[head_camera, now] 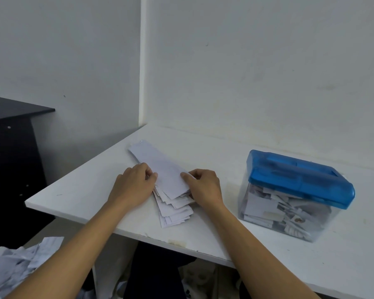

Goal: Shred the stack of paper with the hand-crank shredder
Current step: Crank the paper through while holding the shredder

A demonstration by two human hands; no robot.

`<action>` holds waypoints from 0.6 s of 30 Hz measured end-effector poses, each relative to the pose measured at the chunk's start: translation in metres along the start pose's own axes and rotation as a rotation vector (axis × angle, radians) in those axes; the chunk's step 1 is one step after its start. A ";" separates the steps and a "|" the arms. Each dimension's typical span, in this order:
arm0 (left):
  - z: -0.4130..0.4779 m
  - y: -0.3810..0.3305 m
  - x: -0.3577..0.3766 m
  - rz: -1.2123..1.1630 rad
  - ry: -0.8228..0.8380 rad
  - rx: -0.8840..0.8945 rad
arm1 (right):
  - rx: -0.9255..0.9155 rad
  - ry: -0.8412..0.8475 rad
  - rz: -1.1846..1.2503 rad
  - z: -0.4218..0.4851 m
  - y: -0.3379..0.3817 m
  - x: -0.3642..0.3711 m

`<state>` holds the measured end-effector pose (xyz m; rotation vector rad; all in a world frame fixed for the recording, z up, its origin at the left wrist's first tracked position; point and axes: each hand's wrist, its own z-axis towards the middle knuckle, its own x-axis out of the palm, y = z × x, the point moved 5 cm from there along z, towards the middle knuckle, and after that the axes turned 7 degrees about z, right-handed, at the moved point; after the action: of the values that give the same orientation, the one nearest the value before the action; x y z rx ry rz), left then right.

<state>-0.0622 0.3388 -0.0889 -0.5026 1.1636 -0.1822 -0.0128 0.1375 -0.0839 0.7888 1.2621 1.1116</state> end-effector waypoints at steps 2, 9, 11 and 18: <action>0.000 -0.001 0.000 -0.023 -0.002 -0.006 | 0.017 0.001 0.022 0.000 -0.001 -0.001; 0.000 0.000 0.000 0.006 0.009 -0.009 | -0.013 -0.013 0.012 -0.004 0.004 -0.002; -0.001 0.000 -0.001 0.010 0.008 -0.009 | -0.026 -0.027 0.003 -0.005 0.006 -0.003; -0.001 0.000 0.001 0.008 0.010 -0.004 | -0.007 -0.024 0.027 -0.004 0.007 -0.002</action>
<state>-0.0626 0.3387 -0.0899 -0.5009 1.1763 -0.1755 -0.0182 0.1374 -0.0779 0.8143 1.2297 1.1246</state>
